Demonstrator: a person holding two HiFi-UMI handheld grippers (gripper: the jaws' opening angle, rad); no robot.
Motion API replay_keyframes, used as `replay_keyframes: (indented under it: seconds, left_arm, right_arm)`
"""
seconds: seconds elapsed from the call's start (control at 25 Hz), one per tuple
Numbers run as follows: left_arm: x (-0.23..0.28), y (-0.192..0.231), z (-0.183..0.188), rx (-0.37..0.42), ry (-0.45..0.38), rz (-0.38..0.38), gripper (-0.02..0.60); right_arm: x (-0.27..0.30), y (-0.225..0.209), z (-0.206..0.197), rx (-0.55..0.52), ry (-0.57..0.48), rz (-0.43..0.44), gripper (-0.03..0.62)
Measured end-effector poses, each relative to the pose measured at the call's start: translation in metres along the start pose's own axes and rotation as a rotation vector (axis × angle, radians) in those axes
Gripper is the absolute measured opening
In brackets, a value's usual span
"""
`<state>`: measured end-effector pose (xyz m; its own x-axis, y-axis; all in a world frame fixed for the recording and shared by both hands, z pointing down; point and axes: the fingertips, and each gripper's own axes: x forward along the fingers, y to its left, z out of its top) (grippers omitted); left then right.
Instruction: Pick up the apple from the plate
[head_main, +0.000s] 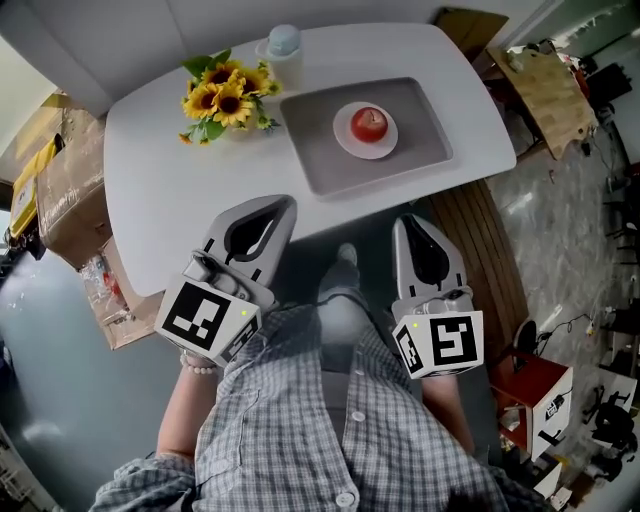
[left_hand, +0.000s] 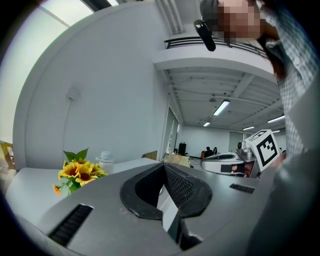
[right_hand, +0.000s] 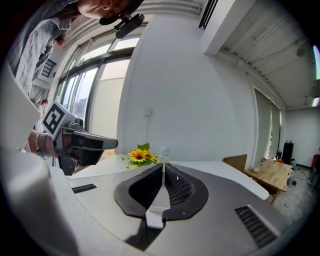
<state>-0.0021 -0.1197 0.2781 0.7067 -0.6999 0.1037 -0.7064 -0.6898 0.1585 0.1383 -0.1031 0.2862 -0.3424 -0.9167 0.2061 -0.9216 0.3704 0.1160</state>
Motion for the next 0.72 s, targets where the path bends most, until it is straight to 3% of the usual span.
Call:
replay_keyframes:
  seconds: [0.36,0.72]
  left_arm:
    - [0.052,0.02,0.0,-0.005,0.053,0.101,0.011]
    - [0.094,0.039,-0.006,-0.092,0.097,0.213,0.011]
  right_arm:
    - [0.057,-0.04,-0.001,-0.015,0.035,0.126,0.029]
    - [0.104,-0.083,-0.006,-0.041,0.11,0.227,0.029]
